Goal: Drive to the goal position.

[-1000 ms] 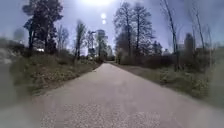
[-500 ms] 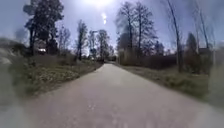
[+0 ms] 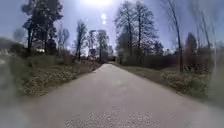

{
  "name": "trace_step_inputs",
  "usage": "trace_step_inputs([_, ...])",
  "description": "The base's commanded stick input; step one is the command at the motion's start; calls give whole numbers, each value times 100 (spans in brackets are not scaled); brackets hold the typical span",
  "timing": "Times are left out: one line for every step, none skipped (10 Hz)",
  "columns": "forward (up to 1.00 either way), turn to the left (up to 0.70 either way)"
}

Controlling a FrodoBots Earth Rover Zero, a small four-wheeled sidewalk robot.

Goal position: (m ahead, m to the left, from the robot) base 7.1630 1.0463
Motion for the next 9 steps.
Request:
trace_step_inputs([70, 0])
trace_step_inputs([70, 0])
trace_step_inputs([70, 0])
trace_step_inputs([70, 0])
trace_step_inputs([70, 0])
trace_step_inputs([70, 0])
trace_step_inputs([70, 0])
trace_step_inputs([70, 0])
trace_step_inputs([70, 0])
